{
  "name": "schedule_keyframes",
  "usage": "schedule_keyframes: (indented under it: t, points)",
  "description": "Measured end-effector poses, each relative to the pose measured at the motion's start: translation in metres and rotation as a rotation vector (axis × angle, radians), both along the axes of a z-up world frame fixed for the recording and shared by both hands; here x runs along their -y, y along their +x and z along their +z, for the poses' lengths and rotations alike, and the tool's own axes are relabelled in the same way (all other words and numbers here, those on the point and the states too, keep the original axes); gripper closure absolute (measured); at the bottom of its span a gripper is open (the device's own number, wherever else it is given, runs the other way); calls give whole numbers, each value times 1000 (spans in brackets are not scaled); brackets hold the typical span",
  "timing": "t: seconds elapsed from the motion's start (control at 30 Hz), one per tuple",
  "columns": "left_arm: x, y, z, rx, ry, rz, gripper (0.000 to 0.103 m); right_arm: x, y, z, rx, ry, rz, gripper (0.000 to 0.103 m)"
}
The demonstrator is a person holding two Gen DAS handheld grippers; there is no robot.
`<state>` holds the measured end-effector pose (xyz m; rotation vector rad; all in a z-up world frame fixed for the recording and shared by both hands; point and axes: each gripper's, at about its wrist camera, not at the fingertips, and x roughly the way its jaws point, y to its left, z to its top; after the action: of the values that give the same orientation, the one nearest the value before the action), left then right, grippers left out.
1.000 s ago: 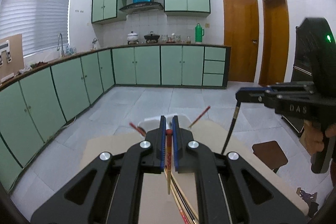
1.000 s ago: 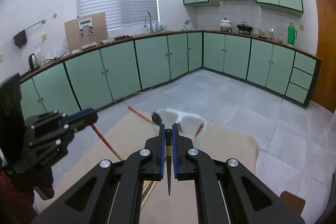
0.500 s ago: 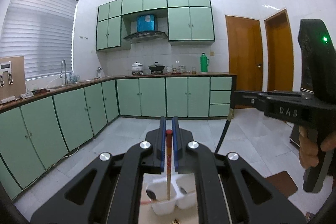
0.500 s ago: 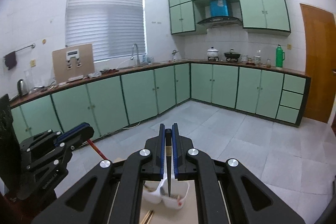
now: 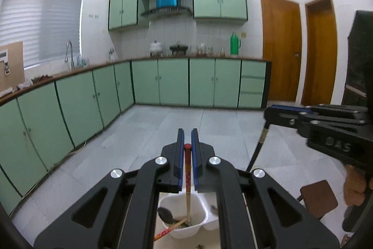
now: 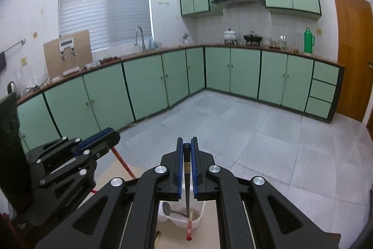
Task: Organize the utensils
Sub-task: 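Lift both chopsticks, carry them over the white holder and open both tools, then withdraw both open tools from the holder back toward the chopsticks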
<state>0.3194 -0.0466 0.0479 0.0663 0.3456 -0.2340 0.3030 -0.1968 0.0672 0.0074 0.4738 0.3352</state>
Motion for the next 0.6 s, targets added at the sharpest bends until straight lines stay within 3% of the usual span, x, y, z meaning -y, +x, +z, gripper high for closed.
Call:
schedule_keyframes:
  t: [0.17, 0.23, 0.37, 0.6]
  points:
    - [-9, 9, -12, -48, 23, 5, 94, 7, 0, -11, -29, 6, 2, 93]
    - [-13, 8, -12, -51, 21, 4, 91, 12, -2, -10, -28, 13, -9, 85]
    - [-18, -5, -8, -37, 14, 10, 70, 26, -13, -6, -14, 45, -35, 69]
    - [-30, -53, -6, -15, -8, 15, 55, 50, -60, -7, 26, 103, -68, 45]
